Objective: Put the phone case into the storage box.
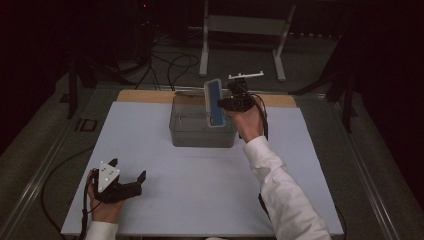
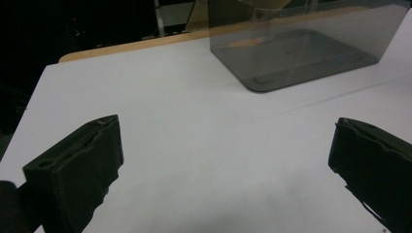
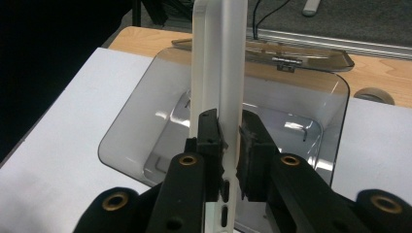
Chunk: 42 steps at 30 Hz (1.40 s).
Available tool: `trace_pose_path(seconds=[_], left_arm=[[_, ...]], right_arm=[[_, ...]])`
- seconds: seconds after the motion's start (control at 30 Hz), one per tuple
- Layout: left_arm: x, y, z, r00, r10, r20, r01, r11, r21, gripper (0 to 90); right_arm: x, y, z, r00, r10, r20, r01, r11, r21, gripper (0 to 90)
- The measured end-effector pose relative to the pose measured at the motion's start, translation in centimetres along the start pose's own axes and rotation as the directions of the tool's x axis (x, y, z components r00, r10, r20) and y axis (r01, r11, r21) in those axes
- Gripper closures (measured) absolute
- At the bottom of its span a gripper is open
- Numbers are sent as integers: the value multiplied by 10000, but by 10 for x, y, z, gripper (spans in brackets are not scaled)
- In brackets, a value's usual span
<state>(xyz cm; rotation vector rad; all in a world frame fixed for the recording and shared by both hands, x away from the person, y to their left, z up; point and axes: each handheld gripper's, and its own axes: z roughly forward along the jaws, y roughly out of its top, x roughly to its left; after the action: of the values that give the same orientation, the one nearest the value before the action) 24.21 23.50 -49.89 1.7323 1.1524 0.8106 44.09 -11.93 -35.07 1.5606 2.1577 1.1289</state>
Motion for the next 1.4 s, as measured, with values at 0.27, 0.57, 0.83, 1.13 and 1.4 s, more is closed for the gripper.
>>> trace_pose_path(seconds=[0.27, 0.57, 0.83, 1.13, 1.4], left_arm=[[0, 0, 0, 10000, 7, -12, -7, 10000, 12, 2], [0, 0, 0, 10000, 9, -4, -9, 10000, 9, 2], [0, 0, 0, 10000, 8, -9, -8, 10000, 14, 2], [0, 0, 0, 10000, 10, 5, -10, 10000, 24, 2], [0, 0, 1, 10000, 4, 19, -4, 10000, 34, 2]], right_arm=[[-5, 3, 2, 9997, 68, 238, -70, 9999, 73, 819], [-10, 5, 6, 9989, 162, 437, -169, 9997, 159, 819], [-13, 8, 9, 9977, 131, 666, -148, 9996, 253, 819], [-18, 9, 14, 9958, 230, 883, -267, 9988, 408, 819], [-22, 8, 19, 9929, 286, 1159, -363, 9972, 653, 819]])
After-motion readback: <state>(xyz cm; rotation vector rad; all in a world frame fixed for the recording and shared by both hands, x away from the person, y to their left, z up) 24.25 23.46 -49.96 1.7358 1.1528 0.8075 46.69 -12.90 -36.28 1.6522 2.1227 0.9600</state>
